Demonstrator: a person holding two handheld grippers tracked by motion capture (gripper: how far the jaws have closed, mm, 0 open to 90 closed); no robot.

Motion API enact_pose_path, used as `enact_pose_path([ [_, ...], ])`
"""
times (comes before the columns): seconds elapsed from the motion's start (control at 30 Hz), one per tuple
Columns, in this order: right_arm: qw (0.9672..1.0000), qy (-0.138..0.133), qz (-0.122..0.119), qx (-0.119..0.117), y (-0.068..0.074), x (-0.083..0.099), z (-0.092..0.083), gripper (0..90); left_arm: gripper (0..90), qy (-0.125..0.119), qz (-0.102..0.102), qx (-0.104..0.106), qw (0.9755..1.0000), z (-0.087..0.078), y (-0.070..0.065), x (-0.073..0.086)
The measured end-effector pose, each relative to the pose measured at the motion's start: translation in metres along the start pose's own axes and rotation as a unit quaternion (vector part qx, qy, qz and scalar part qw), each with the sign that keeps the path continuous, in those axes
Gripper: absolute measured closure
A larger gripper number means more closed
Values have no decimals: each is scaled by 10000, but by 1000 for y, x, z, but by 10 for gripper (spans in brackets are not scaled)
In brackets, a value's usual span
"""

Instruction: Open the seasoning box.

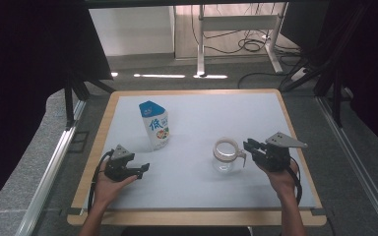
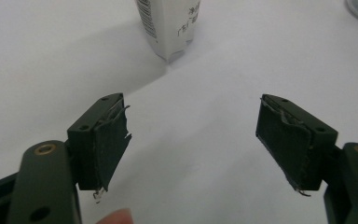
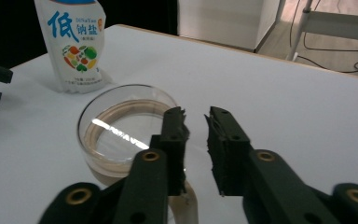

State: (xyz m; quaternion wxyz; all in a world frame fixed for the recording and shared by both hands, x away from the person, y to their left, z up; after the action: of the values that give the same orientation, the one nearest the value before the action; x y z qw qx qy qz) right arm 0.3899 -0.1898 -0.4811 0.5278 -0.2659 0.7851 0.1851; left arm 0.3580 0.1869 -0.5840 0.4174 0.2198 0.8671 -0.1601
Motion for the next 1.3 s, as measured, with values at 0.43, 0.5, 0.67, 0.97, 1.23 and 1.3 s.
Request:
enact_pose_path([
  [0.43, 9996, 228, -174, -37, 11, 12, 6, 900, 308, 10, -60, -17, 10000, 1, -1, 0],
  [0.5, 9996, 204, -171, -45, 11, 13, 5, 900, 310, 0, -62, -14, 10000, 1, -1, 0],
  [0.67, 9998, 175, -125, -18, 9, 13, 2, 900, 326, -24, -31, -8, 10000, 0, -3, -2],
  [0.97, 9996, 224, -140, 56, 7, 17, -1, 900, 411, -126, -5, 3, 9999, -2, -7, -5],
  [1.23, 9998, 56, -161, 70, 8, 11, -4, 900, 485, -72, -21, 124, 9999, 0, -9, -3],
  [1.3, 9999, 70, -145, 31, 8, 12, -3, 900, 495, -69, -28, 118, 9999, -1, -10, -3],
])
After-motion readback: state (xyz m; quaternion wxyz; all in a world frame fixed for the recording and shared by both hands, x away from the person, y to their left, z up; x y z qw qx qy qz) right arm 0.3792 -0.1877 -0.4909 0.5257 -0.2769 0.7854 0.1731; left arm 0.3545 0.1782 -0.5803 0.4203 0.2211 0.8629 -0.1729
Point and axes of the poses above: each handheld gripper's, and its own axes: z roughly forward along the jaws, x roughly out of its underside, y roughly to its left, the point moved 9 cm from there along z, roughly forward along the jaws, and after that the axes turned 3 degrees about -y, right-handed, at the moved point
